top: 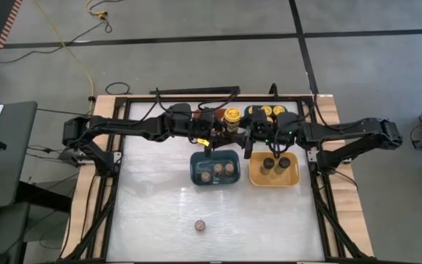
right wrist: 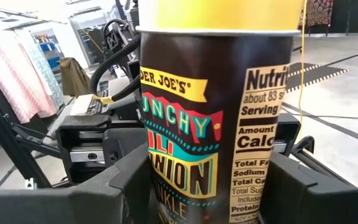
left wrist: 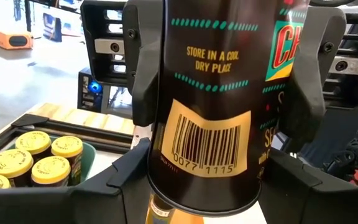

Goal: Sort spices by type
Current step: Put the yellow spice bottle into the green bin

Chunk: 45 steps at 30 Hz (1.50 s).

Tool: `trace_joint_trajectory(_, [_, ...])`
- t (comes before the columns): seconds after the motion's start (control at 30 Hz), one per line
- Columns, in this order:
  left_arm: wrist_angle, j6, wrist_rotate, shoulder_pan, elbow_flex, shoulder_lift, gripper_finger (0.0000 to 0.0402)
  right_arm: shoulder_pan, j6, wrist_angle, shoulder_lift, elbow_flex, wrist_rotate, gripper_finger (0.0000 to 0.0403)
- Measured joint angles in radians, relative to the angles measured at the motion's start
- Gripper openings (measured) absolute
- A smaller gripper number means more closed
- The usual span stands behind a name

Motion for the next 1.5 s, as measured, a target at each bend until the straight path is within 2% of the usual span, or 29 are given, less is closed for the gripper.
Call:
trace_joint_trajectory(0.13, [-0.006, 0.011, -0.01, 0.0, 0.0, 0.0, 0.0219, -0.01, 0.031, -0.01, -0.008, -0.001, -0.001, 0.0251])
trace_joint_trajectory(0.27, [-0.012, 0.021, -0.028, 0.001, 0.0, 0.0, 0.0219, -0.028, 0.116, -0.044, -0.027, -0.002, -0.003, 0.027])
trace_joint_trajectory(0.5, [-0.024, 0.037, -0.043, 0.002, 0.0, -0.002, 0.0219, -0.042, 0.166, -0.14, -0.058, -0.002, -0.002, 0.0338])
trace_joint_trajectory(0.7, [-0.106, 0.109, -0.097, 0.008, 0.0, -0.004, 0.0219, -0.031, 0.105, -0.207, -0.127, -0.002, -0.002, 0.0392])
trace_joint_trajectory(0.83, [-0.161, 0.202, -0.13, 0.008, 0.0, -0.004, 0.0219, -0.017, 0.167, -0.251, -0.187, -0.002, -0.002, 0.0396])
trace_joint_trajectory(1.13, [-0.179, 0.337, -0.159, 0.004, 0.0, -0.003, 0.0219, -0.028, 0.075, -0.36, -0.254, 0.0, 0.0, 0.0391])
trace_joint_trajectory(1.3, [-0.189, 0.371, -0.165, 0.003, 0.0, -0.003, 0.0219, -0.028, -0.039, -0.582, -0.199, 0.143, 0.001, 0.0391])
trace_joint_trajectory(1.5, [-0.202, 0.362, -0.114, 0.003, 0.0, -0.002, 0.0219, -0.049, -0.205, -0.975, -0.03, 0.475, 0.008, 0.0391])
